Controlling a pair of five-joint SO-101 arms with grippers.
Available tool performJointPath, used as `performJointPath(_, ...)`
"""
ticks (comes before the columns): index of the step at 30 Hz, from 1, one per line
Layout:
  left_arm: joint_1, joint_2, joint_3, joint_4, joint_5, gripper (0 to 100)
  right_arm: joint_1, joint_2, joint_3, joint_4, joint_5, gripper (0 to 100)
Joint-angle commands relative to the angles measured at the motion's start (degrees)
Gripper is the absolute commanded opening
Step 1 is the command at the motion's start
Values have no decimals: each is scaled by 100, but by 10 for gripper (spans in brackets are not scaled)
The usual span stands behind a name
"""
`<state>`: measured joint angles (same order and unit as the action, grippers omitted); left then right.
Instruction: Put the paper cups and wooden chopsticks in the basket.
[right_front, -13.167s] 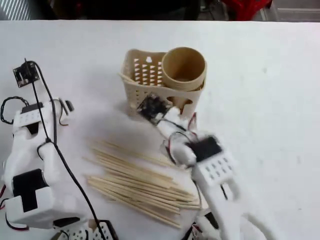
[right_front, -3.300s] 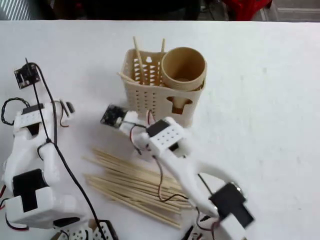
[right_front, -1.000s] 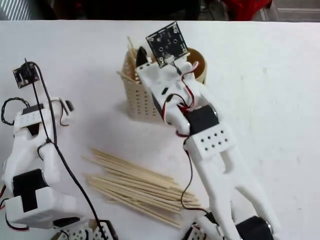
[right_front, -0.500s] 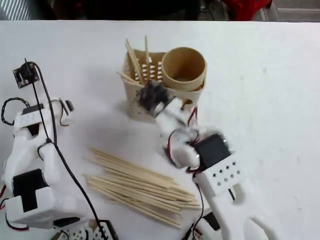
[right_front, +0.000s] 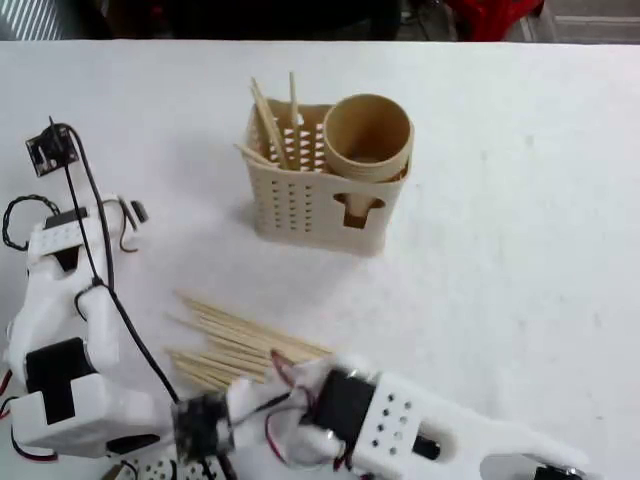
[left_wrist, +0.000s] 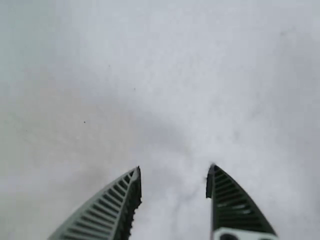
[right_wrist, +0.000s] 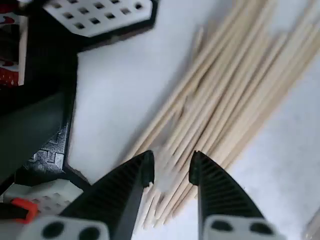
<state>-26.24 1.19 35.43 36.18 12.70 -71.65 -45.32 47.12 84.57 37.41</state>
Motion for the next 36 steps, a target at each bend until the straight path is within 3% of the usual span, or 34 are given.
performJointPath(1, 13, -13, -18, -88, 97, 223, -198, 198, 176, -576, 44, 122)
performJointPath(10, -312, -13, -70, -193, 123, 222, -382, 567, 1345, -2009, -53, 122)
performJointPath(17, -646, -13, -70, -387, 141, 222, -1015, 593, 1679, -2079, -53, 122)
performJointPath(33, -664, -22, -44, -378, 141, 222, -989, 611, 2022, -2519, -44, 120)
performJointPath(36, -673, -22, -35, -369, 141, 222, -673, 611, 2040, -2519, -44, 119)
